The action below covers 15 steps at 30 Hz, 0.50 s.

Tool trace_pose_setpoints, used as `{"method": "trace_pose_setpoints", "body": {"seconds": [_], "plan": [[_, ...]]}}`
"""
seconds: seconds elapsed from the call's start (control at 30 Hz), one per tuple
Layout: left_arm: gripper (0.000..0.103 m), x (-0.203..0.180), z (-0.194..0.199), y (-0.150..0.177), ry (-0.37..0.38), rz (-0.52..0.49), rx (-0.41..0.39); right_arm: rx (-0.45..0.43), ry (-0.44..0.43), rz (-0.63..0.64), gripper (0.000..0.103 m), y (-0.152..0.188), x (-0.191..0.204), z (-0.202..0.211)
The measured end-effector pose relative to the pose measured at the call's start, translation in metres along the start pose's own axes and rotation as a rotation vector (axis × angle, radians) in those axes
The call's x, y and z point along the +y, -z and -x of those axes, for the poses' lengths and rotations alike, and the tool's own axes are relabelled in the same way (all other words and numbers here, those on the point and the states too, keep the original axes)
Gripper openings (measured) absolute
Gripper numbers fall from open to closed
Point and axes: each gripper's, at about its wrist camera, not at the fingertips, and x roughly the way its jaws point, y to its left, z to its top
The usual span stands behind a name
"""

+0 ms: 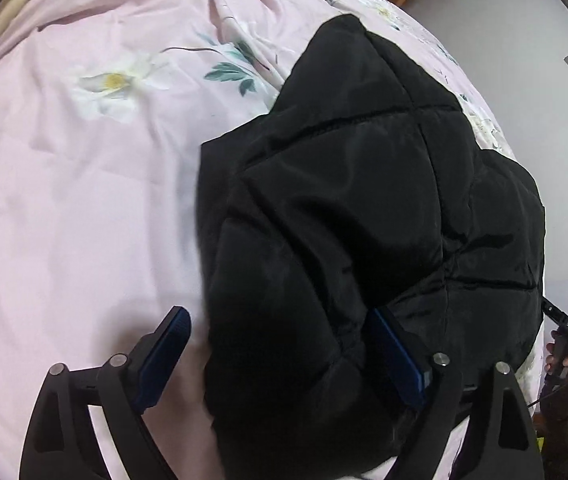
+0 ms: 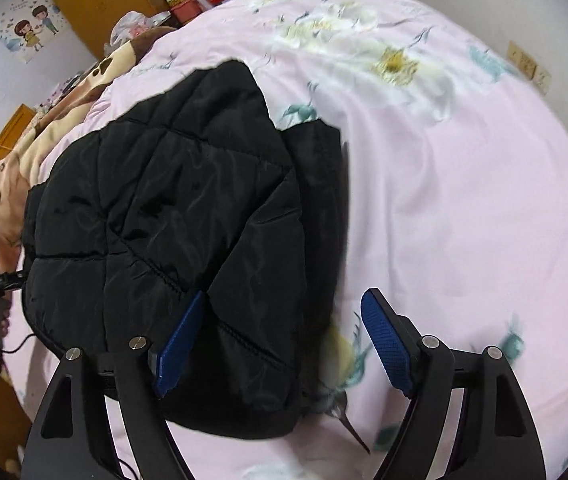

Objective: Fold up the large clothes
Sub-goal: 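Grasp the folded black jacket edge with both tools and lift it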

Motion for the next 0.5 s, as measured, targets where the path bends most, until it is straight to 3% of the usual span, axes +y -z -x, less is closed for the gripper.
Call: {"method": "trace_pose_setpoints", "body": {"seconds": [0.13,0.5], "plan": [[0.101,0.001,-0.018,-0.003,0.061,0.02,0.035,0.021,-0.045,-0.017,0.094,-0.005,-0.006,-0.013],[0.103,0.009,-0.032,-0.001,0.11,-0.01,0.082,0.063,-0.242,0.002,0.095,-0.013,-0.007,-0.044]]}}
